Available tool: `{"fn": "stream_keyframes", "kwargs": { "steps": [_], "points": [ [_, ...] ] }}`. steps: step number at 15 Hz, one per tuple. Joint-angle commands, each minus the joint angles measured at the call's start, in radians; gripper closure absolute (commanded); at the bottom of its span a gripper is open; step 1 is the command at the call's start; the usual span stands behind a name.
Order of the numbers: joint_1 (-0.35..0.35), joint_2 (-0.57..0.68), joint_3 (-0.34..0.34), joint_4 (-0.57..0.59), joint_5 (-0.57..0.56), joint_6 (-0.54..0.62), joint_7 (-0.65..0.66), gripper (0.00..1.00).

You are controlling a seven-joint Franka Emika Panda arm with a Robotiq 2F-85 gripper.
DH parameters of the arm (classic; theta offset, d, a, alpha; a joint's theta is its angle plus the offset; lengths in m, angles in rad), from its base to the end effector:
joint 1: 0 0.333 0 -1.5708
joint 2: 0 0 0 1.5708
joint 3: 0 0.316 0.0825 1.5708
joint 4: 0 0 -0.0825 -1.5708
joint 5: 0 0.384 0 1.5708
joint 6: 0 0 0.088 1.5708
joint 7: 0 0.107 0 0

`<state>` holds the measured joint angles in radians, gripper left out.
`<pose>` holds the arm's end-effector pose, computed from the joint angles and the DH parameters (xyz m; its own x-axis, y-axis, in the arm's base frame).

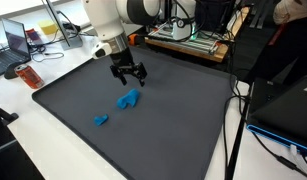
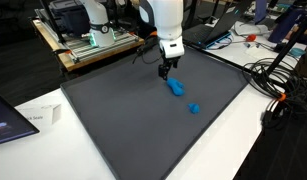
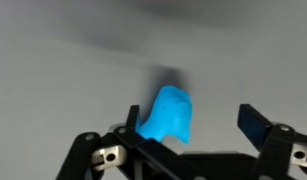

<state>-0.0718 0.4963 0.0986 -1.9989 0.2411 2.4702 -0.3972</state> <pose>0.6055 0.0144 0.2069 0.9757 0.2166 0.0315 0.2186 -0.9567 -0.1924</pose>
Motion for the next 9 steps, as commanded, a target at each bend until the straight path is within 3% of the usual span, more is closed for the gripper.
{"fn": "stream_keyframes", "kwargs": {
  "steps": [1,9],
  "points": [
    [-0.013,0.083,0.011,0.09,-0.061,-0.022,-0.028,0.0],
    [-0.008,0.164,0.016,0.176,-0.253,-0.04,-0.11,0.0]
  ]
}}
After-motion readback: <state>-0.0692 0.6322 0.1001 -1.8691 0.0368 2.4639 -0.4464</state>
